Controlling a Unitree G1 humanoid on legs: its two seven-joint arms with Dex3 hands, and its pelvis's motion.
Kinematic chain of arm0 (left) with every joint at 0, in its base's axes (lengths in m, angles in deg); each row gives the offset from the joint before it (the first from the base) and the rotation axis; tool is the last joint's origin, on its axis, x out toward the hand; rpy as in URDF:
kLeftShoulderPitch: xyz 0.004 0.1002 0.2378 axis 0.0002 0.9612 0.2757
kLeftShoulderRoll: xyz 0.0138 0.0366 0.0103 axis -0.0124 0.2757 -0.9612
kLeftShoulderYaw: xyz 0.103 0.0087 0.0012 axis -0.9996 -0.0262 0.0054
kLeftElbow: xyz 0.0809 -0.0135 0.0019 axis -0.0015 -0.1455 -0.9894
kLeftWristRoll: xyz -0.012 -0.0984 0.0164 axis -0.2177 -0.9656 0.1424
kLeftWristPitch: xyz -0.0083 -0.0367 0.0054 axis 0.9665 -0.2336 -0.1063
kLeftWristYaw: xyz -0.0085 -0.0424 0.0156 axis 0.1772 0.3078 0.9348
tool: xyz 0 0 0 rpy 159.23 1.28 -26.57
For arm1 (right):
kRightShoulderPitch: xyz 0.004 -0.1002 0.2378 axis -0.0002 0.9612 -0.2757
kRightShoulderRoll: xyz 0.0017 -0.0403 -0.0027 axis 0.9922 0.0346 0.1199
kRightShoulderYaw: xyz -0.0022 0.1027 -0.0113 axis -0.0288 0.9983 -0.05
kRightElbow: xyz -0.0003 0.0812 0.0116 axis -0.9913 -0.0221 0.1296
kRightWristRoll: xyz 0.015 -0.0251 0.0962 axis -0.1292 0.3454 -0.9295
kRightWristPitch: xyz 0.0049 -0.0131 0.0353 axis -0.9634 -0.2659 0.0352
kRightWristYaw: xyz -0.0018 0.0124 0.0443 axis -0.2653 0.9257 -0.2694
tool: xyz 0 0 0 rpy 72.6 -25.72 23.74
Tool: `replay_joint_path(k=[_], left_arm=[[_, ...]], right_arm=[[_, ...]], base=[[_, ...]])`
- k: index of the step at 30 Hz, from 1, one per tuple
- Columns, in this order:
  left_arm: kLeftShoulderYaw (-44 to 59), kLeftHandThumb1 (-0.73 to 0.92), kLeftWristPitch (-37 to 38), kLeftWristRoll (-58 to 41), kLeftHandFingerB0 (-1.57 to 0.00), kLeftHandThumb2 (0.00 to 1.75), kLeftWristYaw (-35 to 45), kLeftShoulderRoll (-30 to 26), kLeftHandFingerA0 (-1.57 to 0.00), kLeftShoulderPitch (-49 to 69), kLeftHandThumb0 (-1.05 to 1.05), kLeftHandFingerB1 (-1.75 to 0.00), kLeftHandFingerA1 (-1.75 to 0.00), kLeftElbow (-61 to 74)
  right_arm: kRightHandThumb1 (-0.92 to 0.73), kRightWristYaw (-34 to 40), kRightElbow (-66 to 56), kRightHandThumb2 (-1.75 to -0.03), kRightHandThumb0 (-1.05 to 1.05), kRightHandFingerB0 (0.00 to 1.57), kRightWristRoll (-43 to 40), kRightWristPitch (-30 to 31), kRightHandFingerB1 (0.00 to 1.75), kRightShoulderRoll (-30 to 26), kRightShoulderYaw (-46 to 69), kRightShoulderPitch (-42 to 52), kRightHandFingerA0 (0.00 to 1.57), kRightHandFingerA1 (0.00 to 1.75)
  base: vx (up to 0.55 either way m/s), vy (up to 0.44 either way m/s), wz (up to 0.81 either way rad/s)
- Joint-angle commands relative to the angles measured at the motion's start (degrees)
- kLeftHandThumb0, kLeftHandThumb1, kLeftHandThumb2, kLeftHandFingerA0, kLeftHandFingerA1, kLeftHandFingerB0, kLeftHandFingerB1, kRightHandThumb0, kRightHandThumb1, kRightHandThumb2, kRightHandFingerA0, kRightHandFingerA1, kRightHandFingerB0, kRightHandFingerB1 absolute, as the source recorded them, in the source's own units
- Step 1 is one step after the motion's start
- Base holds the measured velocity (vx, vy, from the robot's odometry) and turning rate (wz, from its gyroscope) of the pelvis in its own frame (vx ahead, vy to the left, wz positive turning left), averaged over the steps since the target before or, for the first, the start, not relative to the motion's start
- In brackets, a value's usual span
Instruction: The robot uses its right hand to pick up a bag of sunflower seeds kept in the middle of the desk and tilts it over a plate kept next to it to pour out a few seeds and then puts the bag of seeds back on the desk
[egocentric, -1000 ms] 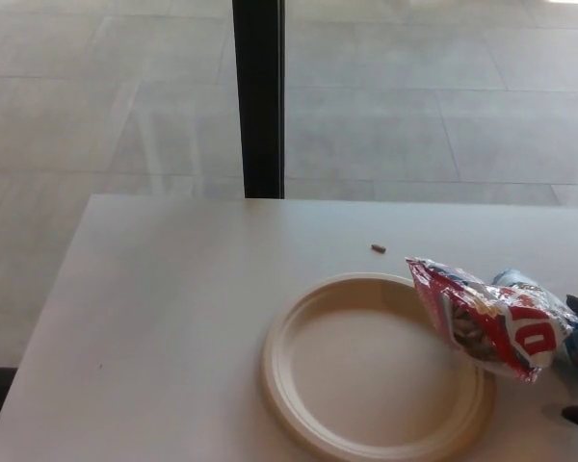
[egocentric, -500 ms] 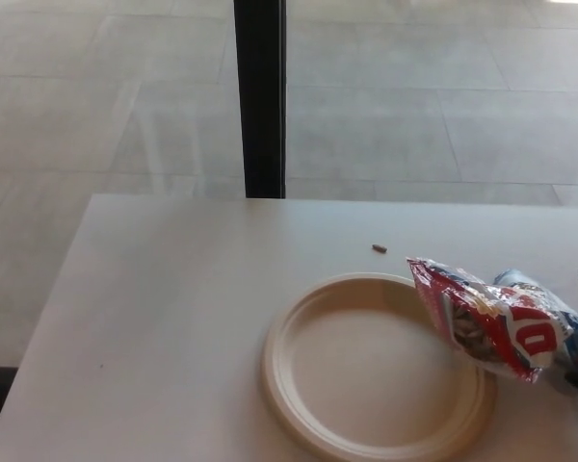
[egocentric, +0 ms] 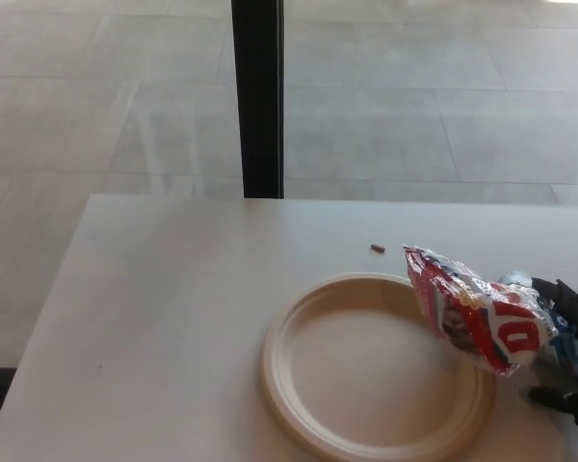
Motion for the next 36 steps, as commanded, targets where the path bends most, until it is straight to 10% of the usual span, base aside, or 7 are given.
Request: replay_joint_path(k=[1, 12, 13, 15, 20, 32, 36], left_arm=[[0.0, 0.69, 0.7, 0.0, -0.43, 0.62, -0.2, 0.0, -0.47, 0.3, -0.68, -0.38, -0.58, -0.6], [-1.8, 0.69, 1.4, 1.1, -0.48, 0.61, -0.2, -0.2, -0.52, 0.4, -0.71, -0.39, -0.58, -1.0], [-1.8, 0.70, 1.5, 1.1, -0.48, 0.61, -0.2, -0.2, -0.52, 0.3, -0.71, -0.38, -0.57, -1.0], [-2.1, 0.70, 1.7, 1.4, -0.50, 0.61, 0.0, -0.3, -0.53, 0.2, -0.71, -0.39, -0.55, -1.3], [-2.7, 0.70, 1.2, 1.9, -0.46, 0.61, -0.3, -0.3, -0.50, -0.3, -0.70, -0.37, -0.54, -1.6], [-3.3, 0.71, 2.9, 2.0, -0.50, 0.62, -0.7, 0.8, -0.50, 0.7, -0.69, -0.39, -0.58, -1.8], [-3.6, 0.72, 3.2, 2.4, -0.48, 0.61, -0.8, 0.6, -0.50, 0.9, -0.69, -0.39, -0.59, -1.5]], right_arm=[[-0.53, -3.3, -0.3, -0.56, -0.57, 0.00, 2.1, 0.3, 0.21, -1.8, -1.5, -0.8, 0.19, 0.48], [-0.79, 4.0, 5.3, -0.63, -0.38, 0.21, 0.6, -4.5, 0.31, 0.2, 1.9, -1.8, 1.00, 0.85], [-0.68, 4.6, 5.7, -0.95, -0.43, 0.21, 0.8, -4.9, 0.46, 0.3, 1.9, -2.2, 1.02, 0.95], [-0.85, 7.5, 5.9, -0.66, -0.34, 0.46, 1.2, -6.3, 0.34, 1.3, 2.1, -2.5, 1.19, 1.06], [-0.83, 16.4, 6.0, -0.69, -0.22, 0.77, 3.1, -11.0, 0.45, 3.4, 1.9, -2.0, 0.89, 1.75], [-0.64, 20.3, 5.3, -1.01, -0.18, 0.92, 4.8, -13.5, 0.59, 6.3, 0.1, -1.6, 0.96, 1.56], [-0.59, 22.7, 6.0, -1.08, -0.20, 0.96, 6.0, -13.5, 1.29, 5.9, -1.0, -1.4, 0.99, 1.51]], base=[[0.00, 0.000, 0.00], [0.00, 0.000, 0.00], [0.00, 0.000, 0.00], [0.00, 0.000, 0.00], [0.00, 0.000, 0.00], [0.00, 0.000, 0.00], [0.00, 0.000, 0.00]])
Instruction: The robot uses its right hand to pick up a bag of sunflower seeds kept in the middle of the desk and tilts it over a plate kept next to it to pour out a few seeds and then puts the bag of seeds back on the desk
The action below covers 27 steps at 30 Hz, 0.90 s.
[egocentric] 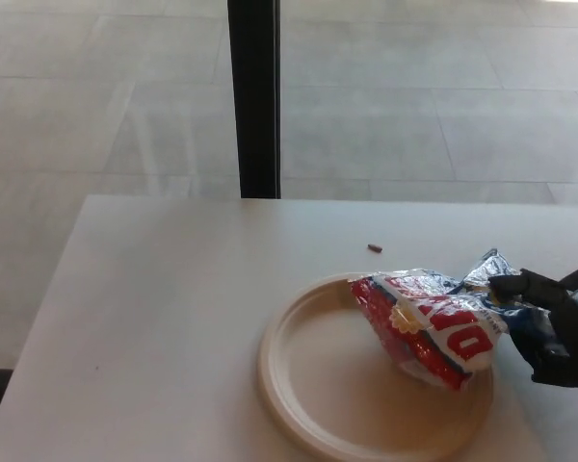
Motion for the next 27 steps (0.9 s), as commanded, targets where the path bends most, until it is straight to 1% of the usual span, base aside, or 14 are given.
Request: replay_joint_path(k=[1, 4, 7, 10, 11, 12, 13, 14, 15, 17, 18, 19, 25, 27], left_arm=[[-0.1, 0.72, 2.3, 0.6, -0.47, 0.62, -0.4, 0.0, -0.49, 0.5, -0.68, -0.39, -0.57, 0.2], [0.0, 0.73, 2.2, 0.8, -0.44, 0.62, -0.8, -0.3, -0.49, 0.1, -0.68, -0.38, -0.56, -0.1], [0.2, 0.72, 2.0, 0.7, -0.45, 0.62, -0.6, -0.5, -0.51, 0.2, -0.70, -0.37, -0.56, -0.5], [0.4, 0.72, 1.8, 0.5, -0.46, 0.62, -0.2, -0.5, -0.50, 0.4, -0.69, -0.38, -0.56, -0.5], [0.4, 0.70, 1.6, 0.5, -0.47, 0.61, -0.6, -0.4, -0.52, 0.5, -0.71, -0.39, -0.59, -0.4], [0.3, 0.71, 2.0, 0.7, -0.48, 0.61, -0.5, -0.3, -0.53, 0.7, -0.70, -0.39, -0.59, -0.3], [0.5, 0.70, 2.0, 0.5, -0.49, 0.61, -0.7, -0.1, -0.54, 0.8, -0.70, -0.39, -0.60, -0.4], [0.3, 0.71, 2.3, 0.8, -0.51, 0.61, -0.8, -0.2, -0.54, 0.9, -0.71, -0.39, -0.58, -0.6], [0.5, 0.71, 2.1, 0.5, -0.50, 0.61, -0.7, -0.1, -0.54, 0.9, -0.70, -0.39, -0.58, -0.6], [0.3, 0.71, 2.3, 0.8, -0.48, 0.62, -0.8, -0.2, -0.53, 1.0, -0.70, -0.38, -0.57, -0.7], [0.4, 0.72, 2.2, 0.7, -0.48, 0.62, -0.7, -0.1, -0.53, 1.1, -0.68, -0.38, -0.58, -0.7], [0.5, 0.72, 2.0, 0.5, -0.47, 0.62, -0.7, -0.1, -0.53, 1.1, -0.68, -0.38, -0.57, -0.6], [0.0, 0.71, 2.3, 1.1, -0.46, 0.62, -1.1, -0.2, -0.50, 1.4, -0.72, -0.36, -0.54, -0.5], [-0.1, 0.70, 2.3, 1.3, -0.48, 0.62, -1.3, -0.2, -0.49, 1.5, -0.72, -0.37, -0.53, -0.6]], right_arm=[[-0.58, 3.2, 0.7, -1.09, -0.18, 0.92, 1.0, -3.5, 1.39, 0.3, -0.3, 1.0, 0.95, 1.58], [-0.56, 3.5, 1.6, -1.04, -0.20, 0.76, -0.5, -3.7, 1.62, 0.4, 1.1, 0.9, 0.85, 1.75], [-0.50, 3.1, 2.2, -1.13, -0.18, 0.77, -3.5, -4.6, 1.59, 1.2, 3.5, 1.4, 0.87, 1.75], [-0.53, 3.2, 2.4, -1.08, -0.21, 0.76, -3.4, -3.9, 1.61, 1.5, 4.6, 1.6, 0.89, 1.75], [-0.49, 4.6, 2.9, -1.15, -0.19, 0.78, -4.0, -5.1, 1.59, 1.7, 5.6, 1.7, 0.90, 1.75], [-0.57, 5.2, 2.7, -1.04, -0.21, 0.77, -4.6, -5.8, 1.60, 1.9, 6.6, 1.9, 0.91, 1.75], [-0.54, 5.6, 2.6, -1.10, -0.28, 1.01, -4.2, -6.2, 1.25, 1.8, 6.9, 2.0, 1.18, 1.36], [-0.61, 6.3, 2.0, -0.94, -0.23, 0.75, -3.5, -5.6, 1.60, 1.8, 7.1, 2.0, 0.90, 1.75], [-0.68, 6.2, 1.9, -0.87, -0.27, 0.78, -3.5, -5.7, 1.57, 2.0, 7.3, 2.0, 0.91, 1.75], [-0.63, 5.6, 1.8, -0.94, -0.25, 0.79, -3.7, -5.9, 1.57, 2.1, 7.6, 2.0, 0.91, 1.75], [-0.45, 5.2, 1.6, -1.17, -0.20, 0.82, -3.8, -6.0, 1.53, 2.3, 7.7, 2.0, 0.93, 1.71], [-0.42, 4.3, 1.0, -1.21, -0.18, 0.83, -4.3, -5.9, 1.52, 2.6, 7.9, 2.0, 0.93, 1.71], [-0.41, 2.4, -2.8, -1.22, -0.15, 0.86, -4.8, -4.0, 1.55, 4.2, 8.1, 2.3, 0.92, 1.74], [-0.43, 2.4, -3.8, -1.19, -0.16, 0.82, -3.9, -2.4, 1.57, 4.3, 7.9, 2.2, 0.86, 1.75]], base=[[0.00, 0.000, 0.00], [0.00, 0.000, 0.00], [0.00, 0.000, 0.00], [0.00, 0.000, 0.00], [0.00, 0.000, 0.00], [0.00, 0.000, 0.00], [0.00, 0.000, 0.00], [0.00, 0.000, 0.00], [0.00, 0.000, 0.00], [0.00, 0.000, 0.00], [0.00, 0.000, 0.00], [0.00, 0.000, 0.00], [0.00, 0.000, 0.00], [0.00, 0.000, 0.00]])
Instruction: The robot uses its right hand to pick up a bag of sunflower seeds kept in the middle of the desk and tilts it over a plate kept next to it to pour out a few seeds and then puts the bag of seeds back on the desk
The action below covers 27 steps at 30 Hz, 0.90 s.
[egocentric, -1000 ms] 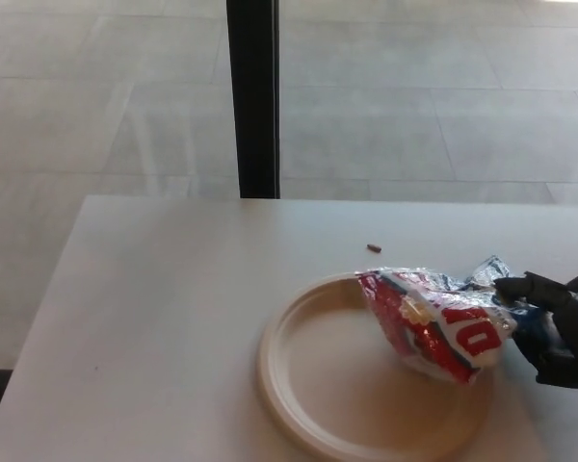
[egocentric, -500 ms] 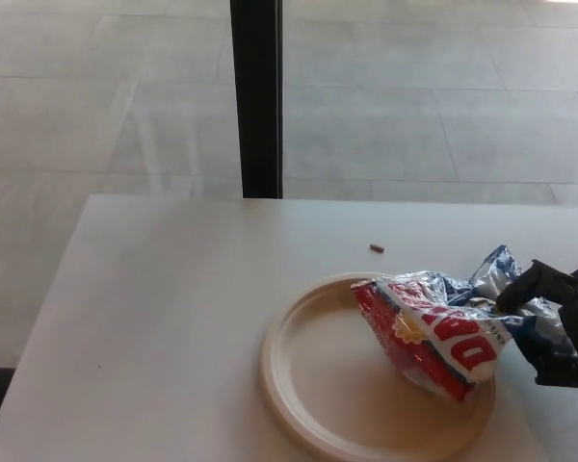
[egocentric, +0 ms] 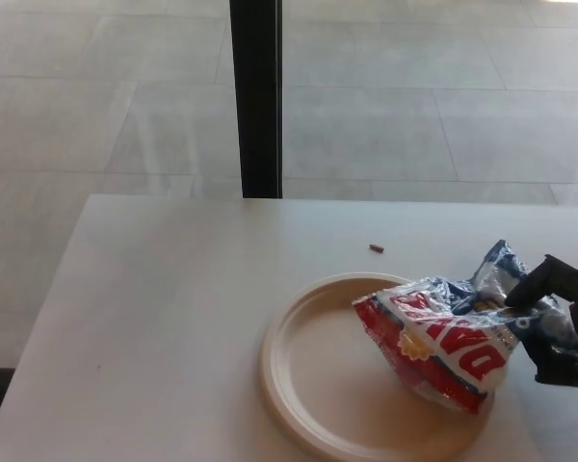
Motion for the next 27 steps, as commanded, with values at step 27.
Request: replay_joint_path(k=[27], left_arm=[[-0.2, 0.73, 1.4, 1.1, -0.46, 0.63, -1.3, -0.4, -0.48, 1.9, -0.70, -0.37, -0.53, -0.1]], right_arm=[[-0.49, -1.4, -7.5, -1.19, -0.25, 0.81, 0.2, 9.3, 1.62, -0.7, 3.1, -9.0, 0.94, 1.75]], base=[[0.00, 0.000, 0.00]])
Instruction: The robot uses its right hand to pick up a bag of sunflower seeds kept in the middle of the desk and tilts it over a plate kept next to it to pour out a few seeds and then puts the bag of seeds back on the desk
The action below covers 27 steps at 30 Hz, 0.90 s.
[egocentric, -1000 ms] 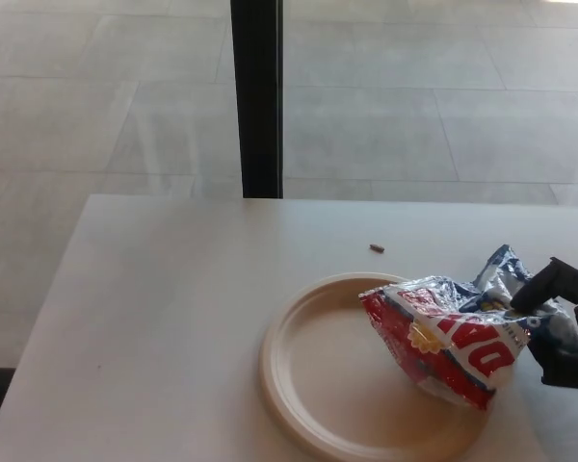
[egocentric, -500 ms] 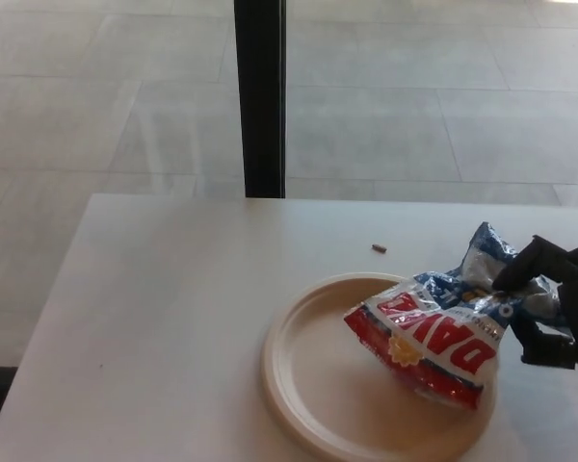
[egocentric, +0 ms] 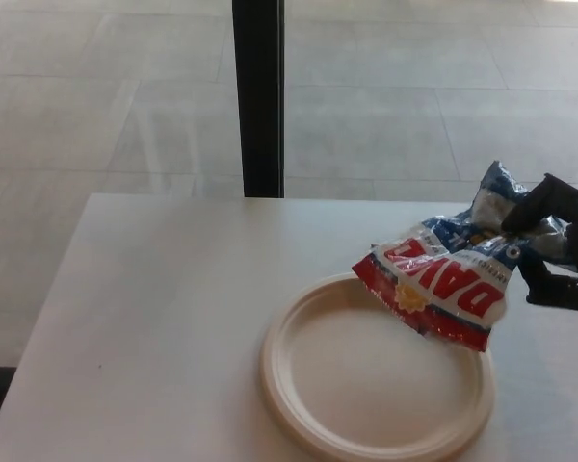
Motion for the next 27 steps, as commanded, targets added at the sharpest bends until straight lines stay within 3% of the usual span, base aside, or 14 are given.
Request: replay_joint_path(k=[1, 4, 5, 11, 13, 17, 19, 22, 27], left_arm=[[0.0, 0.73, 1.5, 0.4, -0.46, 0.63, -0.3, -0.3, -0.48, 0.7, -0.70, -0.37, -0.53, 0.0], [-0.3, 0.74, 1.1, 0.8, -0.46, 0.63, -1.0, -0.6, -0.48, 0.6, -0.68, -0.37, -0.52, -0.1], [-0.3, 0.73, 1.0, 0.8, -0.46, 0.62, -1.1, -0.8, -0.50, 0.8, -0.69, -0.37, -0.53, -0.1], [0.0, 0.71, 0.6, 0.6, -0.49, 0.62, -1.6, -0.7, -0.53, 0.8, -0.69, -0.38, -0.54, -0.5], [-0.1, 0.71, 0.8, 0.8, -0.50, 0.62, -1.8, -0.9, -0.54, 1.1, -0.69, -0.38, -0.54, -0.5], [-0.6, 0.73, 1.1, 1.2, -0.49, 0.62, -1.6, -0.9, -0.52, 1.2, -0.69, -0.37, -0.53, -0.3], [-0.6, 0.72, 1.0, 1.4, -0.51, 0.62, -1.7, -1.3, -0.54, 1.3, -0.70, -0.38, -0.54, -0.6], [-0.9, 0.73, 1.1, 1.7, -0.49, 0.62, -1.7, -1.4, -0.52, 1.5, -0.69, -0.38, -0.52, -0.6], [-1.2, 0.74, 2.0, 2.3, -0.49, 0.62, -2.1, -1.4, -0.53, 2.2, -0.69, -0.38, -0.51, -0.7]], right_arm=[[-0.50, 0.1, -1.2, -1.12, -0.23, 0.77, 0.0, 0.8, 1.64, -1.1, 0.8, -1.8, 0.93, 1.75], [-0.43, -1.2, -2.8, -1.20, -0.20, 0.79, -0.2, 0.8, 1.63, -1.2, 0.6, -1.6, 0.90, 1.75], [-0.40, 0.0, -2.9, -1.22, -0.18, 0.81, 1.2, -1.7, 1.62, -2.0, -0.2, -1.8, 0.94, 1.75], [-0.52, 3.5, -1.5, -1.07, -0.23, 0.74, 5.2, -6.3, 1.72, -4.9, -2.5, -4.4, 0.96, 1.75], [-0.53, 4.2, -1.6, -1.06, -0.24, 0.77, 6.2, -6.4, 1.65, -5.4, -3.3, -4.5, 0.96, 1.75], [-0.44, 8.1, -1.5, -1.14, -0.20, 0.74, 11.8, -7.7, 1.69, -8.5, -6.6, -6.9, 0.99, 1.75], [-0.42, 12.2, -1.5, -1.11, -0.21, 0.74, 16.5, -7.4, 1.66, -10.1, -9.0, -8.6, 0.90, 1.75], [-0.45, 14.7, -0.7, -1.00, -0.20, 0.75, 17.4, -8.7, 1.63, -10.7, -10.2, -10.1, 0.88, 1.75], [-0.48, 14.9, -0.8, -1.01, -0.23, 0.74, 16.4, -8.6, 1.68, -9.9, -10.5, -10.1, 0.96, 1.75]], base=[[0.00, 0.000, 0.00], [0.00, 0.000, 0.00], [0.00, 0.000, 0.00], [0.00, 0.000, 0.00], [0.00, 0.000, 0.00], [0.00, 0.000, 0.00], [0.00, 0.000, 0.00], [0.00, 0.000, 0.00], [0.00, 0.000, 0.00]])
